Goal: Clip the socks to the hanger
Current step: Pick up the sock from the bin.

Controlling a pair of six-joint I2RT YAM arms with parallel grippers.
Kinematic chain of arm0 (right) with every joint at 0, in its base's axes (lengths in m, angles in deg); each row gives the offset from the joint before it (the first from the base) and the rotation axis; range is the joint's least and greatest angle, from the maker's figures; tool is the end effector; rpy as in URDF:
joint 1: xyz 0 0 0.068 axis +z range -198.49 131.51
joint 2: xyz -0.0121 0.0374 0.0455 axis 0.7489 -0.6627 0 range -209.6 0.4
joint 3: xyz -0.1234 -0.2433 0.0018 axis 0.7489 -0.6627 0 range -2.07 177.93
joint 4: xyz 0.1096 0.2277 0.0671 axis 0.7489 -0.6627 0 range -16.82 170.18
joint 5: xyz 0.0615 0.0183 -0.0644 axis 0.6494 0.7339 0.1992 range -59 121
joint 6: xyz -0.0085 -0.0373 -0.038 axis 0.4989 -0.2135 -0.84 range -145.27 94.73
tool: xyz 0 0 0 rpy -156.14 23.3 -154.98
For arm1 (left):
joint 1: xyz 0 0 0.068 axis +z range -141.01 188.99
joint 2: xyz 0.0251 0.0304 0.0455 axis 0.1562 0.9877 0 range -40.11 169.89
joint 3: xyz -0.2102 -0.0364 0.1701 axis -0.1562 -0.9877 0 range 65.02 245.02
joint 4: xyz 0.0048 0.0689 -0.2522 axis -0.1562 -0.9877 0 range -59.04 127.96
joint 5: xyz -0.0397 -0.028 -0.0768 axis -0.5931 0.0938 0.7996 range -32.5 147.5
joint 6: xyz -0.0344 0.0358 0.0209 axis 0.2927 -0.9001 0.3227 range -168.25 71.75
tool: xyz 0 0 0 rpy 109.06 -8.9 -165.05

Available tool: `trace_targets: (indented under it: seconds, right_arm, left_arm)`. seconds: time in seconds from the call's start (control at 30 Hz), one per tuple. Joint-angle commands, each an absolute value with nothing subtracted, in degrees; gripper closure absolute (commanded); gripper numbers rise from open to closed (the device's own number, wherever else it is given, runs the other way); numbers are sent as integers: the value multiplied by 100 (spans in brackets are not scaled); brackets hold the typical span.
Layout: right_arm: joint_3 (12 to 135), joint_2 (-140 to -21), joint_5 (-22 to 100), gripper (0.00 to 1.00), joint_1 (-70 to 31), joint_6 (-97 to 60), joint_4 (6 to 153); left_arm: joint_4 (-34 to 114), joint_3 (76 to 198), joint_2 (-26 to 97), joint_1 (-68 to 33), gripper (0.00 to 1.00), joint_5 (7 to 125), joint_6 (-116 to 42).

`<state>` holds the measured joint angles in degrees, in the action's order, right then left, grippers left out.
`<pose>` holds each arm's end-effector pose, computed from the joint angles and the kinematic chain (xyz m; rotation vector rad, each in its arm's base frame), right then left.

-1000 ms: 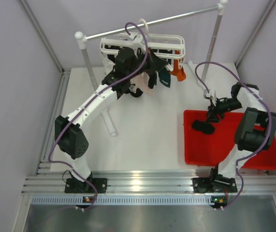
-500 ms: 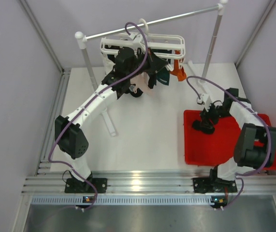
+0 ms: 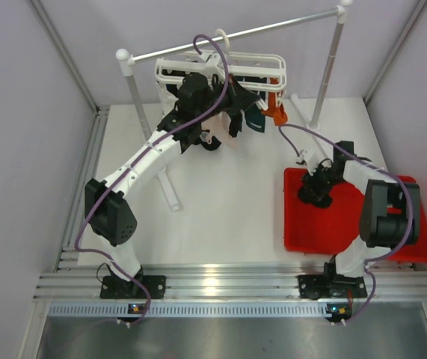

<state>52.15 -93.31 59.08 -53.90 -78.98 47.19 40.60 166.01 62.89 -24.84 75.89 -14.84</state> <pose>0.2963 -0.0113 0.1669 -1.1620 2.3448 0.3699 0.3545 -0.2509 0.4233 0.2782 1.6618 -1.1548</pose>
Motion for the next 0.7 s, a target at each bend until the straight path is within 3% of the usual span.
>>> trace_targets:
  seconds: [0.0,0.07,0.1,0.17,0.43,0.53,0.67]
  right_arm:
    - [5277,-9496,5798,56,-5297,-7817,4767]
    - [5216,-9409,5894,70,-5297,-7949,4722]
    - [5199,-9339,5921,88,-5297,-8010,4722]
    - [5189,-9006,6218,98,-5332,-8090,4661]
    - [5734,-7546,8942,100,-6053,-8942,4019]
    - [5972,-7282,9777,100,-6036,-8566,4754]
    - [5358,-6817,9465,100,-5703,-7819,7848]
  left_arm:
    - [4157,16521,6219,-2450,100,7613,-1406]
    - [4148,16530,6219,-2450,100,7613,-1397]
    - [4148,16530,6210,-2450,100,7622,-1397]
    - [4148,16530,6219,-2450,100,7622,-1397]
    - [4104,16495,6184,-2441,100,7666,-1423]
    - [4157,16478,6175,-2432,100,7727,-1379]
    - [4245,16468,6201,-2406,100,7876,-1283]
